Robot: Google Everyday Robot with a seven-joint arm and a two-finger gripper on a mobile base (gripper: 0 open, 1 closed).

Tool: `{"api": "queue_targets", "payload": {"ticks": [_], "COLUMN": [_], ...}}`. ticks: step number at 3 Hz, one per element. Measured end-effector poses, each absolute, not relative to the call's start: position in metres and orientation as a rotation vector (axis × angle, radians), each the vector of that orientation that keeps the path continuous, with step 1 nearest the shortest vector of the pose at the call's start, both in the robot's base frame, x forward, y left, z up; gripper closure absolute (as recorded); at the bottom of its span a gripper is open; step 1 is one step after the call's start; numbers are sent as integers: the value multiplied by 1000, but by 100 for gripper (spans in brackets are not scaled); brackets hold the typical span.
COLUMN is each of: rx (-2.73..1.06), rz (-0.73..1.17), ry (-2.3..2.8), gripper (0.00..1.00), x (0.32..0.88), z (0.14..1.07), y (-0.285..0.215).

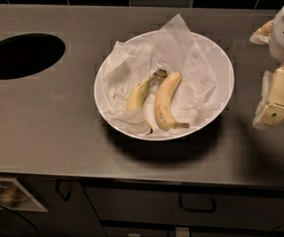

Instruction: Pick banana from white bowl

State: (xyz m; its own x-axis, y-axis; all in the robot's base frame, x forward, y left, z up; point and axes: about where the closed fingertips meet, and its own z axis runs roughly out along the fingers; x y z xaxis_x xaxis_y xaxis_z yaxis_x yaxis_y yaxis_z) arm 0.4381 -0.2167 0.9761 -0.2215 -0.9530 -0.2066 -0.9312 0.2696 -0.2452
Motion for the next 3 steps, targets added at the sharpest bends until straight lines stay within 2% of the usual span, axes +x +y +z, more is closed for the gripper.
{"api": "queue_targets", "payload": {"ticks": [2,3], "rx": [-1802,-1956], "rz": [-110,-86], "ry": [2175,2056], "gripper": [0,0], "x": [442,446], "z": [979,974], "y": [-202,-169]}}
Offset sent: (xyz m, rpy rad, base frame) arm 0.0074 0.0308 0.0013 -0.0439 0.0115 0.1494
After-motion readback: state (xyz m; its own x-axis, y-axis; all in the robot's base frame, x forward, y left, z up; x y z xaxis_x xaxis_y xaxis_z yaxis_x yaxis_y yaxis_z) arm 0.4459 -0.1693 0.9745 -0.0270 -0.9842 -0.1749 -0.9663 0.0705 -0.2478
